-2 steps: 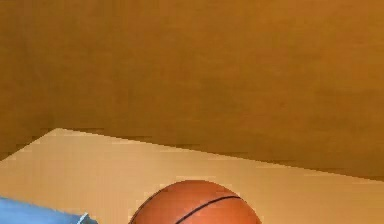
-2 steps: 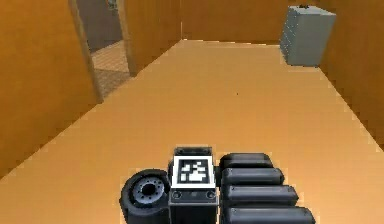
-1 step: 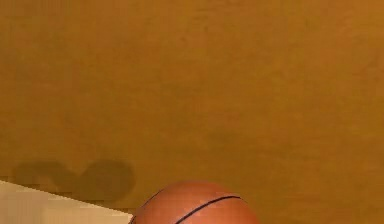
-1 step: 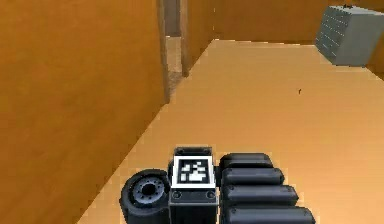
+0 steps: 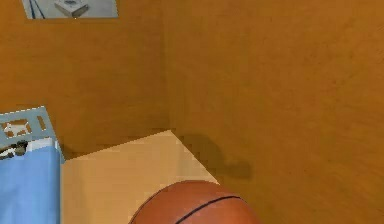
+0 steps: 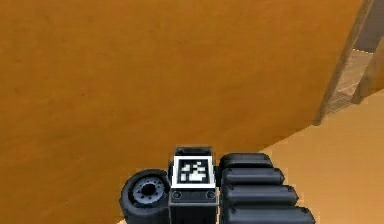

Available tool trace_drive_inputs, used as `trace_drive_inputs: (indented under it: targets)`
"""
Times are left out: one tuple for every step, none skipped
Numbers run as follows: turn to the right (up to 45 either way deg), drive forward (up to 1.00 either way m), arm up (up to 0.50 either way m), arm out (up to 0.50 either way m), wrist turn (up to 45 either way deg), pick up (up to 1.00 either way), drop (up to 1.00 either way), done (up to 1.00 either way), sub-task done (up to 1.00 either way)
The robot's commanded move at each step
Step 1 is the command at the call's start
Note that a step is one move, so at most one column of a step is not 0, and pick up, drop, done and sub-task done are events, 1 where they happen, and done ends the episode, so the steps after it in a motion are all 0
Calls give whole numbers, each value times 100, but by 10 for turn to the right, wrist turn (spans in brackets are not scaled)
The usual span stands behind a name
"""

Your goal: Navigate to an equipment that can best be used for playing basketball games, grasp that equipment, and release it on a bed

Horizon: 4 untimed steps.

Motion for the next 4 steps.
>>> trace_drive_inputs:
  targets:
    - [0,5,0,0,0,0,0,0,0]
    - [120,0,0,0,0,0,0,0,0]
    - [0,35,0,0,0,0,0,0,0]
    - [-450,0,0,0,0,0,0,0,0]
